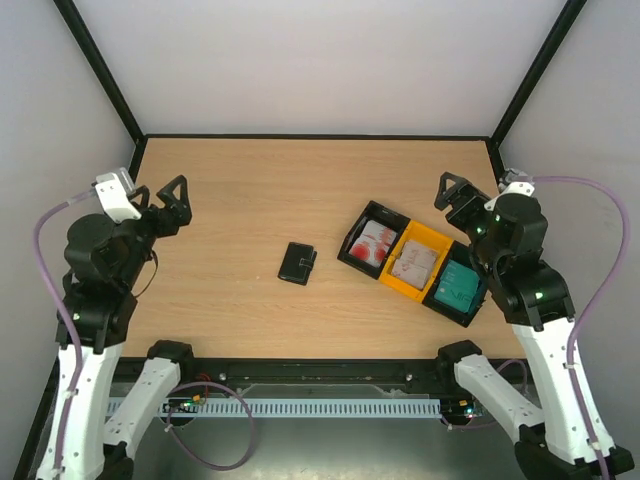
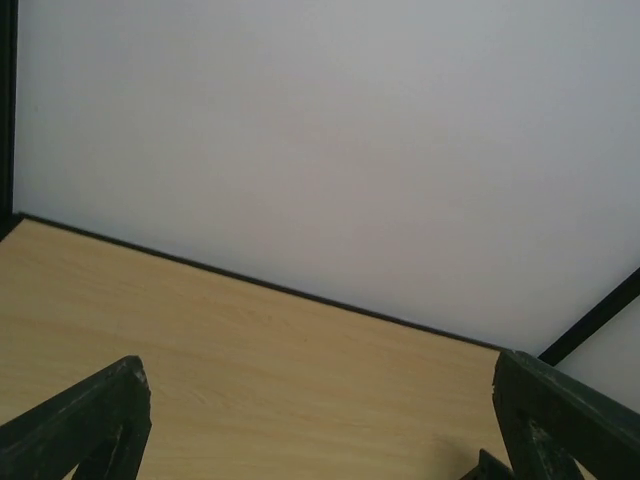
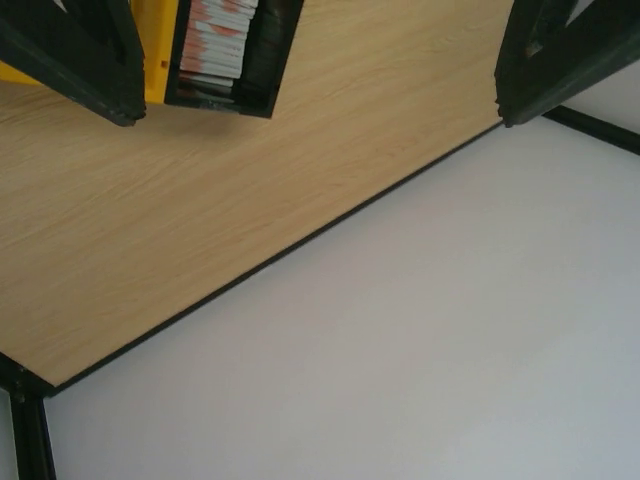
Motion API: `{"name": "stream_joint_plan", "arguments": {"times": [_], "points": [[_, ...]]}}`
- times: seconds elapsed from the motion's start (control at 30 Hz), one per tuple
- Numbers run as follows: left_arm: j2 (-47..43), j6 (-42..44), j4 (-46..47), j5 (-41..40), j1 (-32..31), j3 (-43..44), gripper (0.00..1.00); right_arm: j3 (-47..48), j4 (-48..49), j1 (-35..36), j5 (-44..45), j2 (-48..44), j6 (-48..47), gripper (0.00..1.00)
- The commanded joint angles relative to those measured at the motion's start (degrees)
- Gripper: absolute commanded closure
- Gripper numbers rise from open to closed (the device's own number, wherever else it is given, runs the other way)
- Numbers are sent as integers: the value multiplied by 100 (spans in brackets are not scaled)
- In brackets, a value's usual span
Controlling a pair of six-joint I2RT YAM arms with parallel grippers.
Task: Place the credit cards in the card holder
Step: Pick up the card holder from the center of the board.
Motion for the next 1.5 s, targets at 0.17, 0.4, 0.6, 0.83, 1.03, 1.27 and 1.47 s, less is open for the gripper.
{"name": "stream_joint_plan", "arguments": {"times": [0.17,0.4,0.6,0.83,1.03,1.27,1.47], "points": [[62,-385,751,1575,754,-873,1,-916,808,-948,-2571,-61,169,3],[325,-737,1231,3168,860,-1878,0,-2071,1782,-785,-3676,-149,314,2],[563,-1044,1131,2875,197,-2643,0,-3114,2392,61,-3638,-26,643,1],[1394,-1991,1529,1959,-1102,-3352,11,-3651,2859,1562,-2898,834,1118,17],[2734,-2094,1758,1325,-1817,-3112,23,-3702,3535,2568,-2133,1881,1584,28],[4078,-1885,2152,1778,-1868,-2659,38,-3204,4188,2936,-1786,3542,2128,44],[4819,-1620,2158,2017,-1876,-2290,46,-2832,4576,2996,-1719,4456,2554,45]]}}
